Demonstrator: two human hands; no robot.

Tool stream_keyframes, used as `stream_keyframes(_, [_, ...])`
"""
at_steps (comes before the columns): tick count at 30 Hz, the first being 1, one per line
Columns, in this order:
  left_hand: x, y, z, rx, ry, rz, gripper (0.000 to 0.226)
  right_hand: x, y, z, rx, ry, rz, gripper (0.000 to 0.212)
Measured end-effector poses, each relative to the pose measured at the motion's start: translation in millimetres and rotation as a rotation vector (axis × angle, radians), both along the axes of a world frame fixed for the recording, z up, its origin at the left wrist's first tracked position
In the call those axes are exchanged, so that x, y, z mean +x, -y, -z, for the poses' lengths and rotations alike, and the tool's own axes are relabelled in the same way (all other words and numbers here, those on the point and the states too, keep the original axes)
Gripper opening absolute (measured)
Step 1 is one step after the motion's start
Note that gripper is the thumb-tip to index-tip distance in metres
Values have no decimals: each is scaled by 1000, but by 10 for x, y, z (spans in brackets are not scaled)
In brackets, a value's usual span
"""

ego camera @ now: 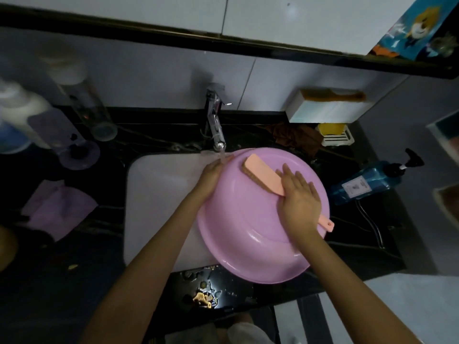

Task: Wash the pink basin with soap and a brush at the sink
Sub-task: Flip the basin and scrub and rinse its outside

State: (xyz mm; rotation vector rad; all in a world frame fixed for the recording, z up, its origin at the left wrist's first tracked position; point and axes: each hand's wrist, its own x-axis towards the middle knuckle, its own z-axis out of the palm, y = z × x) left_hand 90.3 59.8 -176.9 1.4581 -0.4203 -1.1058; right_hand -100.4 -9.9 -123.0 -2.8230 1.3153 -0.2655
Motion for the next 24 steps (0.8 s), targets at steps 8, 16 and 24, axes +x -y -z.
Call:
stream_keyframes(8, [-198,-118,78,14,27,-166,31,146,-53,-21,79,-144,88,55])
stream_keyframes(16, [-278,-544,5,145,493,-385,19,210,-110,-141,152,-253,131,58])
stream_keyframes(24, [-393,-644,415,250,37,-355,43,301,-16,-386,114,-387,-5,53])
